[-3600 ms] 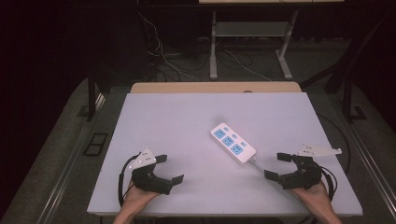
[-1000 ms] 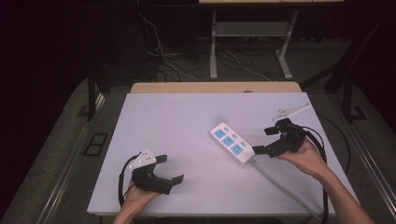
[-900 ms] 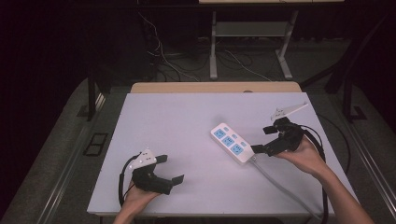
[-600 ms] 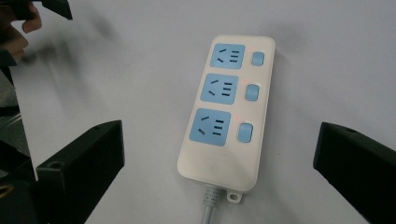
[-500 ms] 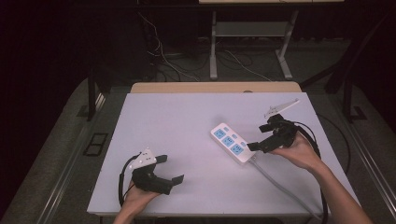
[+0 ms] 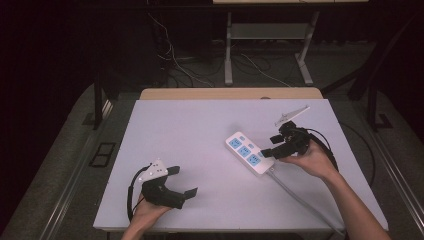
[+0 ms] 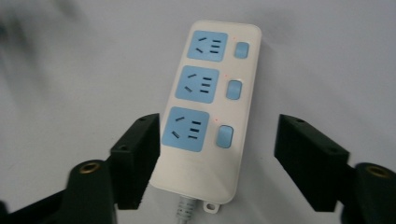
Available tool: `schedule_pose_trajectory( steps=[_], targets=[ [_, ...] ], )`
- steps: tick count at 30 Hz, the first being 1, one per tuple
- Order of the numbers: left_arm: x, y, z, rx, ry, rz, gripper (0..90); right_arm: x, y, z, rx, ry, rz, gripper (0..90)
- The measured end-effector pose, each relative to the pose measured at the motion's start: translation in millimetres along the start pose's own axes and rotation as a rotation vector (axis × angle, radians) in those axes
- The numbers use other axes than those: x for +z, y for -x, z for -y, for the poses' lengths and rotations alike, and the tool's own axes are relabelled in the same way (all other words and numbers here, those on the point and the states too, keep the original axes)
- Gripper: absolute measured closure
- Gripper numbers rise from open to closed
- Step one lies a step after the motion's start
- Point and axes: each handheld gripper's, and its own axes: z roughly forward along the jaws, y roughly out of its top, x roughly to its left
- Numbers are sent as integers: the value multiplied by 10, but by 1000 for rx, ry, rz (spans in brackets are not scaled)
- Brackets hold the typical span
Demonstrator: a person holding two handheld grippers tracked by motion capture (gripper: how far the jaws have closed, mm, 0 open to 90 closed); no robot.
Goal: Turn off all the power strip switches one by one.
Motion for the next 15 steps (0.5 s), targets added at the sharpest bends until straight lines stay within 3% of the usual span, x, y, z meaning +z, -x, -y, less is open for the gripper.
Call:
schedule_pose_trajectory(
  steps=[5,6,12,15],
  targets=[
    [-5,0,-1,1,4,1,0,31,42,1,26,-12,6,485],
    [-6,0,-1,2,3,1,0,41,56,-1,37,-12,-13,548],
    [-4,1,0,3,3,0,0,73,89,-7,69,-5,-48,654],
    [-4,1,0,4,3,0,0,103,123,-13,91,8,-88,770]
  ],
)
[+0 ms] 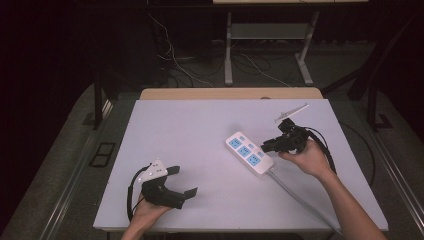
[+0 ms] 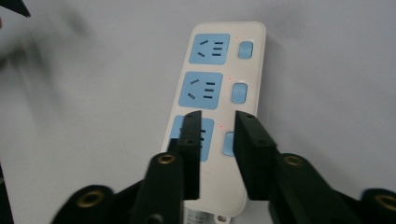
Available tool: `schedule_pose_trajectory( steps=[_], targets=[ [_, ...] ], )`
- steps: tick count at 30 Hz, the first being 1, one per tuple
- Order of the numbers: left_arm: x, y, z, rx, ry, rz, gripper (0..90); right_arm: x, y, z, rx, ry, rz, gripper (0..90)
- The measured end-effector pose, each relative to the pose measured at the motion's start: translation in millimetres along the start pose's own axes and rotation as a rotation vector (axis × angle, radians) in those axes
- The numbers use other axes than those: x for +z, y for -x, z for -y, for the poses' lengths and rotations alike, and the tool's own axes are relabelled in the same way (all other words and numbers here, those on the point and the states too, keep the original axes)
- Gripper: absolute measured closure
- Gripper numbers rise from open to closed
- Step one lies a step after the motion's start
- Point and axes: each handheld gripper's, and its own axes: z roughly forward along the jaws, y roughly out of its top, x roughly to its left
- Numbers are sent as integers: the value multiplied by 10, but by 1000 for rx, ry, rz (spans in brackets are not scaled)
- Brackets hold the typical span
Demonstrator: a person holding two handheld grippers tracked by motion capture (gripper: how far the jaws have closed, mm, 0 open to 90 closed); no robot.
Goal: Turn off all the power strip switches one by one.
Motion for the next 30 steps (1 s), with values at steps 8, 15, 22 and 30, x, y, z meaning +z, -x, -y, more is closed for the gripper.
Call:
schedule_pose_trajectory(
  steps=[8,15,22,30],
  targets=[
    [4,-5,2,4,-3,-2,0,124,85,2,41,-23,-28,899],
    [1,-5,2,4,0,-4,0,216,120,15,46,-29,-38,899],
    [-3,-9,1,3,0,-4,0,310,164,36,59,-40,-35,899],
    [2,-10,2,4,-4,-6,0,370,188,91,60,-54,-39,900]
  ],
)
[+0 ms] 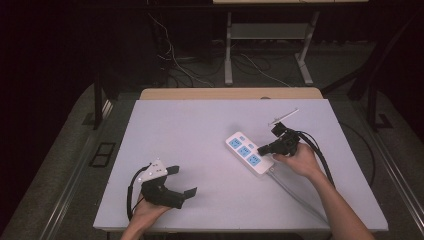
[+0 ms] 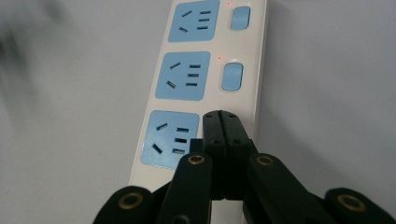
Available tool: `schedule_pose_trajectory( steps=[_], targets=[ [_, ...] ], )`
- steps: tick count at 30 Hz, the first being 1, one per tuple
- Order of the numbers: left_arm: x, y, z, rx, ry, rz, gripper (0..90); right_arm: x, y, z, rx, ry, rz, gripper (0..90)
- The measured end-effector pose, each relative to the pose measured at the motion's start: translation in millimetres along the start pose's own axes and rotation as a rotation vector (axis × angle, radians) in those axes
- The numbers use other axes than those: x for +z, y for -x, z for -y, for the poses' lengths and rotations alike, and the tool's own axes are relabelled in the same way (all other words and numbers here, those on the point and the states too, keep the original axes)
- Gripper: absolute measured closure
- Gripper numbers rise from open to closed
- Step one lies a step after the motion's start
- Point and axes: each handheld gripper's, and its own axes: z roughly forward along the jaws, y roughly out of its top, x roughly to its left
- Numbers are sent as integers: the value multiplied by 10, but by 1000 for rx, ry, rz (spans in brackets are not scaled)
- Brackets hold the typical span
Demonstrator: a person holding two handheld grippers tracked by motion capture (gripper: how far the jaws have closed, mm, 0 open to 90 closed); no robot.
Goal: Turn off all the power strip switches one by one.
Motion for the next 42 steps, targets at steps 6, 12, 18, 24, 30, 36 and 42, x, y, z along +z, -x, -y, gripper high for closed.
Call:
schedule_pose_trajectory(
  steps=[6,12,18,24,30,36,42],
  targets=[
    [0,9,0,2,-2,-1,0,-8,-21,0,-38,-7,21,900],
    [4,13,0,1,-2,1,0,-22,-17,24,-57,-8,27,900],
    [12,18,3,4,-6,1,0,-31,43,84,-40,31,0,900],
    [12,24,-3,6,-5,-1,0,-27,12,93,-58,32,20,900],
    [10,28,-5,7,-4,1,0,-23,-27,78,-61,6,31,900],
    [20,22,-6,3,-3,3,0,2,-97,47,-103,-15,74,900],
    [15,31,-7,7,-2,4,0,0,-78,30,-101,-29,58,900]
  ],
)
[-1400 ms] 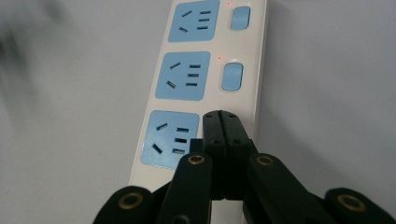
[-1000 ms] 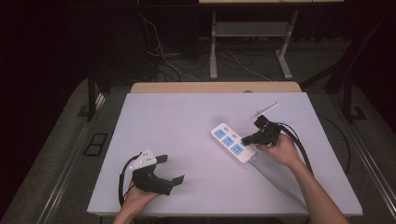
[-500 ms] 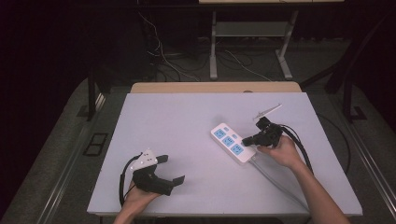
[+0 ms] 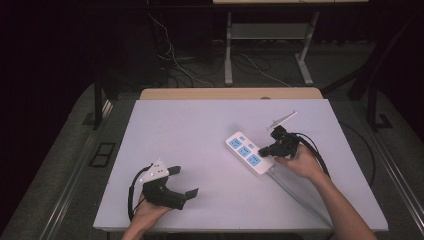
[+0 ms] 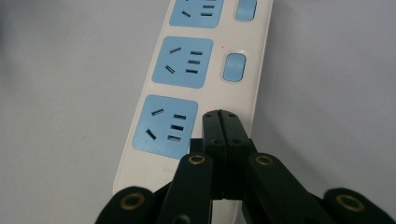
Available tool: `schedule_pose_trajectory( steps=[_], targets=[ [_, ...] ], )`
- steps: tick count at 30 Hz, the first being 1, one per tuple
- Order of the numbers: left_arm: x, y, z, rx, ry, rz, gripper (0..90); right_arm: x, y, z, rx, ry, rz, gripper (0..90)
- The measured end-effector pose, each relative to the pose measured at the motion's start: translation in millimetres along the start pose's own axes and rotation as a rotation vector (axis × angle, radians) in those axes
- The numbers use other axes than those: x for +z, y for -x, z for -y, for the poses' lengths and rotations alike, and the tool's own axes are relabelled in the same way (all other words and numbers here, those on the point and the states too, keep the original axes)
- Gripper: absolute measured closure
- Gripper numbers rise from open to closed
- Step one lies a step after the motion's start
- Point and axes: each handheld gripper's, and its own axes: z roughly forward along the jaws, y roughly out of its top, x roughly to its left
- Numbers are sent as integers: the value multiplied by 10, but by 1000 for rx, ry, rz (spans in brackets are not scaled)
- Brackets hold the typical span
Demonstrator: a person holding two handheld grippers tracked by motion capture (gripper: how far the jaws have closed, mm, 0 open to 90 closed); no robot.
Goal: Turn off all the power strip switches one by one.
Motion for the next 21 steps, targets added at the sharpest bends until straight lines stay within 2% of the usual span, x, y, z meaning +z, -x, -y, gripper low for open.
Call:
schedule_pose_trajectory(
  steps=[8,13,15,17,18,19,21],
  targets=[
    [-6,-23,3,-5,2,-3,0,-10,19,23,8,17,-12,900],
    [-12,-26,2,-6,3,-3,0,-15,-15,14,-13,9,10,900],
    [-19,-30,3,-9,5,-3,0,-17,34,52,9,42,-21,900],
    [-21,-36,4,-11,7,-3,0,-18,45,58,11,44,-25,900],
    [-21,-39,5,-10,7,-5,0,-50,59,59,24,70,-39,900],
    [-23,-42,5,-10,6,-5,0,-50,59,59,24,70,-39,900],
    [-23,-41,4,-10,7,-5,0,-70,82,56,17,46,-10,900]
  ],
)
